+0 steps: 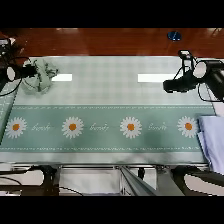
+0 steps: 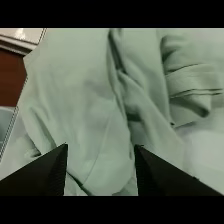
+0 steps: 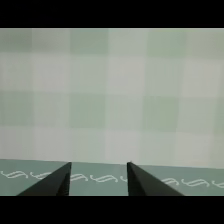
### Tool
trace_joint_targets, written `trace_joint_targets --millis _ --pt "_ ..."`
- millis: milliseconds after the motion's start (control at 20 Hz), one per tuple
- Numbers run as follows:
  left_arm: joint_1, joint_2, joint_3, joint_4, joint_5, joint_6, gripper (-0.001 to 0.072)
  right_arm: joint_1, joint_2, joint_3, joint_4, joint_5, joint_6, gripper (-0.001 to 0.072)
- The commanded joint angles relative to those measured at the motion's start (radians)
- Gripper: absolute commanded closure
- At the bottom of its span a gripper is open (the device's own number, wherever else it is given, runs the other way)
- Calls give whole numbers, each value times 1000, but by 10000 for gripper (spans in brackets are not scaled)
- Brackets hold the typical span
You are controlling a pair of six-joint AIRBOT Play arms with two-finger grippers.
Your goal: Fold the shirts.
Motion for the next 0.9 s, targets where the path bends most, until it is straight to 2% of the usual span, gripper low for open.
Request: trace_joint_targets --millis 0,150,200,250,300,500,700,850 --pt "18 -185 165 -56 -197 -4 202 0 -3 0 45 5 0 303" --pt "-6 -304 307 -66 -410 0 205 0 -3 0 65 5 0 303" --pt "-11 -325 343 -66 -468 0 241 1 -3 0 66 5 0 303" --pt "-15 -336 370 -66 -520 1 429 0 -3 0 65 6 0 303" --pt "-17 -335 386 -70 -551 16 678 0 -3 0 65 8 -1 303" --pt "-22 -312 447 -244 -656 137 692 0 9 0 70 50 -19 303" --pt "-59 -123 448 -427 -509 153 692 0 116 0 71 80 -62 304" --pt "-93 55 448 -557 -391 209 692 0 246 0 72 74 -68 304"
